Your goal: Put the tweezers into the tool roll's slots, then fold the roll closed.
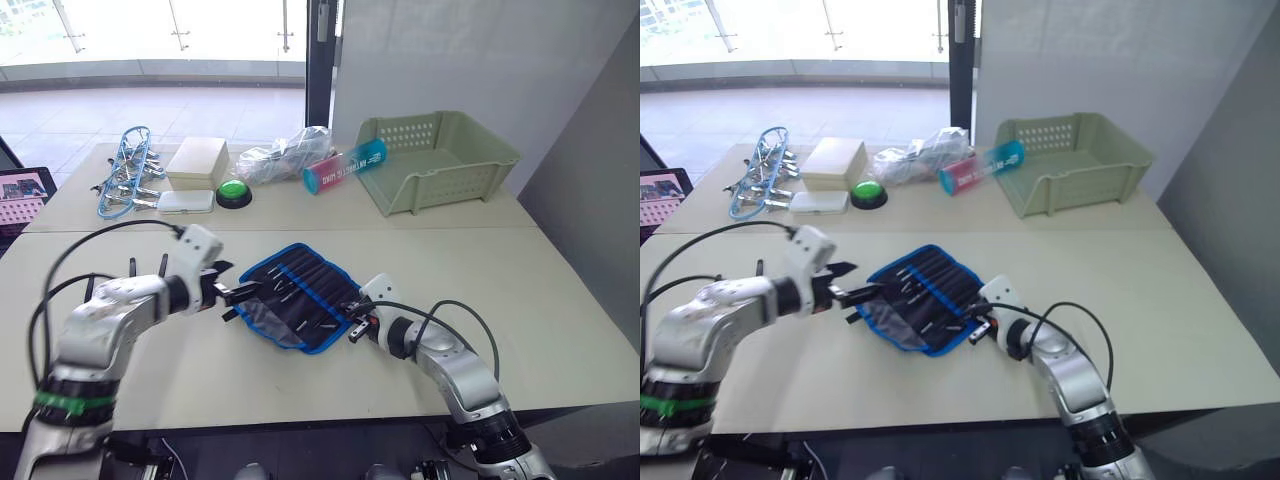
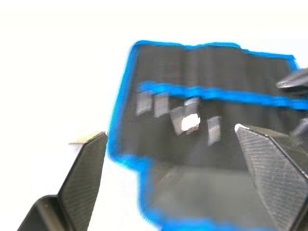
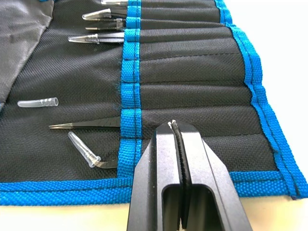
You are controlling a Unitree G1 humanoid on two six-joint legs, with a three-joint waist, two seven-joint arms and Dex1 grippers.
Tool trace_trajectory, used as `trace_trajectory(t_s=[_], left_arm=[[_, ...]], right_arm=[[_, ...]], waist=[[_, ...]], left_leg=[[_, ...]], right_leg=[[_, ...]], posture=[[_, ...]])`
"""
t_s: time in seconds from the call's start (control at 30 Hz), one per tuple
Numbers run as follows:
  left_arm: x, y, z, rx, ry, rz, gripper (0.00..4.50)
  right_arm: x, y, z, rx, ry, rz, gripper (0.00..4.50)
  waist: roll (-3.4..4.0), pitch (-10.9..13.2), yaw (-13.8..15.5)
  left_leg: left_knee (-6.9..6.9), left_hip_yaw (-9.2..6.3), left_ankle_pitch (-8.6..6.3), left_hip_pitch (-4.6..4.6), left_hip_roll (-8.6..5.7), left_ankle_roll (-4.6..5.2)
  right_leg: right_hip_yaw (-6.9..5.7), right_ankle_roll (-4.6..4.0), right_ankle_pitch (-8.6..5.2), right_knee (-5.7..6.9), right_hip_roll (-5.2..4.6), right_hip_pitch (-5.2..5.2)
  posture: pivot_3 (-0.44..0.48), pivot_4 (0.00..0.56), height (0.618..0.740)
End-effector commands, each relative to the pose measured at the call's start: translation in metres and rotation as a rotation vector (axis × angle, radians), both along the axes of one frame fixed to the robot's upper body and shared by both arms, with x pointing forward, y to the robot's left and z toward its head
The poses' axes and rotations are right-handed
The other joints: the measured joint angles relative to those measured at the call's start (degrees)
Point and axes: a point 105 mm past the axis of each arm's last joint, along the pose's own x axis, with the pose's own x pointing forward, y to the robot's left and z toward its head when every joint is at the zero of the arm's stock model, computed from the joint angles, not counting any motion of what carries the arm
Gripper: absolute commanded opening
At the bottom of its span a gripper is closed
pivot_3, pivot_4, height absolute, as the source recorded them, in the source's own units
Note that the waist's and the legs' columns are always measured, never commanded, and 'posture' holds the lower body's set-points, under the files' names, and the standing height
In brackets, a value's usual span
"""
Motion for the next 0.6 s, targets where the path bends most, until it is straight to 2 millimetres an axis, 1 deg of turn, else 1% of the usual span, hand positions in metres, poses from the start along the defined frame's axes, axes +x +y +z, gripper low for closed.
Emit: trace_trajectory(t_s=[0.03, 0.07, 0.13, 0.2, 0.23, 0.27, 0.33, 0.43, 0.5, 0.6], left_arm=[[-0.018, 0.049, 0.019, -0.021, -0.145, 0.148, 4.48], [-0.028, 0.067, 0.017, -0.034, -0.151, 0.212, 4.48], [-0.045, 0.092, 0.013, -0.065, -0.156, 0.311, 4.48], [-0.063, 0.114, 0.012, -0.155, -0.191, 0.422, 4.48], [-0.072, 0.124, 0.008, -0.157, -0.198, 0.472, 4.48], [-0.081, 0.130, 0.005, -0.155, -0.198, 0.513, 4.48], [-0.105, 0.143, -0.005, -0.161, -0.189, 0.595, 4.48], [-0.132, 0.160, -0.014, -0.135, -0.178, 0.690, 4.48], [-0.146, 0.170, -0.018, -0.123, -0.179, 0.746, 4.48], [-0.161, 0.175, -0.023, -0.110, -0.172, 0.790, 4.48]], right_arm=[[-0.006, -0.010, -0.030, -0.053, 0.109, -0.018, 0.00], [-0.005, -0.011, -0.029, -0.052, 0.107, -0.019, 0.00], [-0.004, -0.012, -0.028, -0.049, 0.102, -0.018, 0.00], [-0.004, -0.013, -0.027, -0.046, 0.101, -0.016, 0.00], [-0.005, -0.014, -0.027, -0.046, 0.102, -0.015, 0.00], [-0.005, -0.014, -0.027, -0.047, 0.105, -0.012, 0.00], [-0.006, -0.014, -0.028, -0.049, 0.111, -0.004, 0.00], [-0.007, -0.015, -0.029, -0.054, 0.117, 0.005, 0.00], [-0.008, -0.015, -0.029, -0.055, 0.119, 0.007, 0.00], [-0.008, -0.016, -0.029, -0.055, 0.121, 0.009, 0.00]], waist=[[0.00, 0.00, -0.03], [0.00, 0.01, -0.06], [-0.01, 0.01, 0.01], [0.00, 0.00, 0.04], [-0.02, 0.00, 0.08], [-0.04, -0.02, 0.07], [-0.08, -0.04, 0.06], [-0.08, -0.04, 0.13], [-0.06, -0.03, 0.28], [-0.11, -0.06, 0.45]], left_leg=[[0.00, 0.00, -0.03, 0.00, 0.00, 0.06], [-0.01, 0.00, -0.06, -0.01, 0.00, 0.11], [-0.01, -0.01, -0.13, -0.03, 0.00, 0.22], [-0.01, 0.00, -0.15, -0.02, 0.01, 0.25], [-0.01, 0.00, -0.16, -0.01, 0.00, 0.26], [-0.01, -0.01, -0.16, -0.01, 0.01, 0.26], [-0.01, -0.01, -0.17, -0.02, 0.01, 0.27], [-0.03, -0.01, -0.18, -0.02, 0.01, 0.28], [-0.04, -0.02, -0.19, -0.02, 0.01, 0.28], [-0.04, -0.03, -0.20, -0.02, 0.01, 0.30]], right_leg=[[0.00, 0.00, 0.00, -0.01, 0.00, 0.00], [-0.01, 0.00, 0.00, -0.01, 0.00, -0.01], [-0.01, 0.00, 0.00, -0.03, 0.00, -0.02], [-0.02, 0.00, 0.00, -0.06, 0.00, 0.00], [-0.02, 0.00, 0.00, -0.08, -0.01, 0.01], [-0.02, 0.00, 0.00, -0.08, -0.01, 0.02], [-0.03, 0.00, 0.00, -0.10, -0.01, 0.02], [-0.04, -0.01, 0.00, -0.12, -0.01, 0.01], [-0.05, -0.01, 0.00, -0.16, -0.01, 0.02], [-0.07, -0.02, -0.01, -0.19, -0.01, 0.04]], posture=[[0.000, 0.150, 0.716], [0.000, 0.150, 0.716], [0.000, 0.150, 0.716], [0.000, 0.150, 0.716], [0.000, 0.150, 0.716], [0.000, 0.150, 0.716], [0.000, 0.150, 0.716], [0.000, 0.150, 0.716], [0.000, 0.150, 0.716], [0.000, 0.150, 0.716]])
